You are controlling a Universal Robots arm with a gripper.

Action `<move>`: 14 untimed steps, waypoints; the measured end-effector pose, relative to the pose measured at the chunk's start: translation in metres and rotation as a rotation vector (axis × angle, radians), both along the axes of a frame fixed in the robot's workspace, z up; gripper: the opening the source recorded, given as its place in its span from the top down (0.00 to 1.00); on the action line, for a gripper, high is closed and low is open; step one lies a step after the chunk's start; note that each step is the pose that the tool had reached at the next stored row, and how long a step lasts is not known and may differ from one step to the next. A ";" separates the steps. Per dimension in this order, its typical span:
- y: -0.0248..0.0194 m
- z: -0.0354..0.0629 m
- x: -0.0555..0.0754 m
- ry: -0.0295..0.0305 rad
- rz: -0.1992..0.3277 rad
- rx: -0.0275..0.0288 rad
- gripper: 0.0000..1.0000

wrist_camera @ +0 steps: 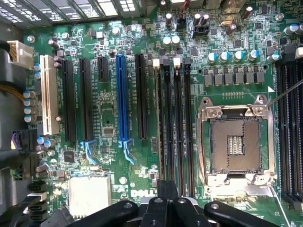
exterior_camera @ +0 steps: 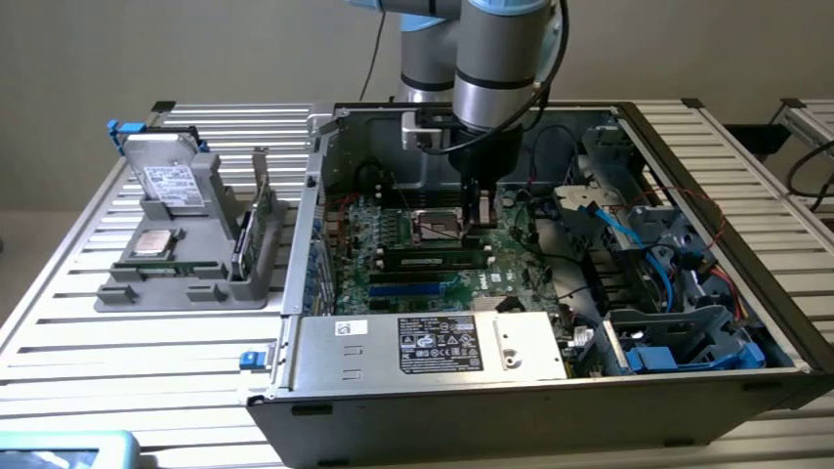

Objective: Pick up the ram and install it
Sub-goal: 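Press down the ram until it locks into place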

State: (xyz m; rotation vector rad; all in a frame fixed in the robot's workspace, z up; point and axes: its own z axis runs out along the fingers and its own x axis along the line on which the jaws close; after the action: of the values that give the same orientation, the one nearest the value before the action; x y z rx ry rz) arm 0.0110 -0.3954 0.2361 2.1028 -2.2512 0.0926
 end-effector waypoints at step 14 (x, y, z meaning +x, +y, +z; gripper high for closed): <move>-0.0001 -0.0054 -0.001 -0.0185 -0.004 -0.0106 0.89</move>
State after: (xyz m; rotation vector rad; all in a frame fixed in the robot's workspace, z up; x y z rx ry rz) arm 0.0103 -0.3955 0.2307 2.1008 -2.2600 0.1241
